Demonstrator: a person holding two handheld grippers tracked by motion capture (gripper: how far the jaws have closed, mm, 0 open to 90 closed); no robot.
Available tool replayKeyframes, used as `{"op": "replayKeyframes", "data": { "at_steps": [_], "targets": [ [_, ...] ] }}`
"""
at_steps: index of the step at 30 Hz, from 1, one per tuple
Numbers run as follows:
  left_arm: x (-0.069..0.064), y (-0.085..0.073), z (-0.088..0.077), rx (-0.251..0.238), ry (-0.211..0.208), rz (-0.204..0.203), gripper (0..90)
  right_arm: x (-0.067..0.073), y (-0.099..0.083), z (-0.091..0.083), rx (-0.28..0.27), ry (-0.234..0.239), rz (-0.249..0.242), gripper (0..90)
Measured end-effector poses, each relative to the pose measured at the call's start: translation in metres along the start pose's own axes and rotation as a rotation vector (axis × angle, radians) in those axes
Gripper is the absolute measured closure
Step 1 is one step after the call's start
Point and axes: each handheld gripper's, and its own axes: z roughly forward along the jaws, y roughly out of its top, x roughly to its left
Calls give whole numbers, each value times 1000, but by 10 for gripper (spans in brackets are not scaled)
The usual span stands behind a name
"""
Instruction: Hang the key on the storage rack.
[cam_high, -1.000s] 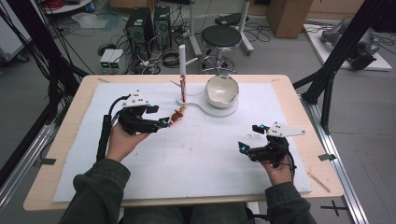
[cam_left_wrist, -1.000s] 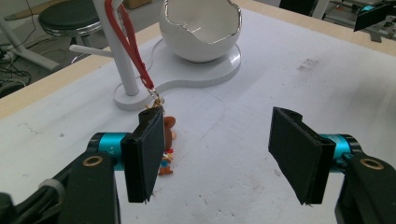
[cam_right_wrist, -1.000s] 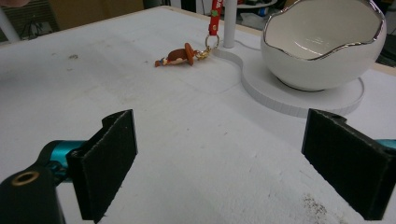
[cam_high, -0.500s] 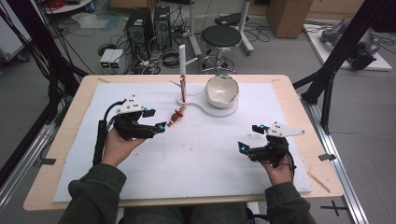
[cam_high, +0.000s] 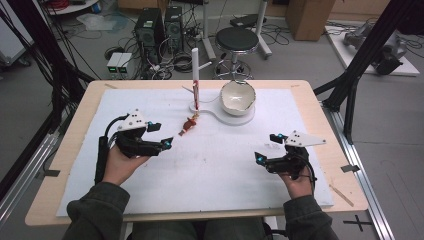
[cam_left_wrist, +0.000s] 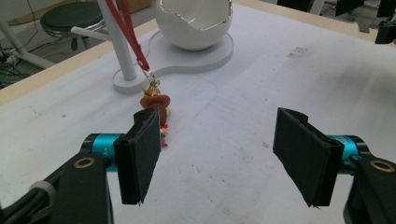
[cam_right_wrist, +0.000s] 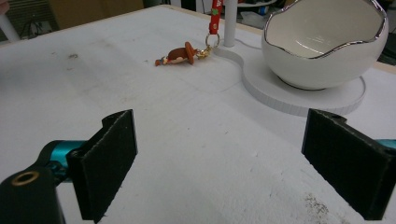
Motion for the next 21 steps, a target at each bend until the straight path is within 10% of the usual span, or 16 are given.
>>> {"op": "replayKeyframes", "data": {
  "at_steps": [21],
  "targets": [
    [-7, -20, -16, -30, 15, -16, 296, -1, -1, 1, 11, -3, 5, 94]
  ]
}}
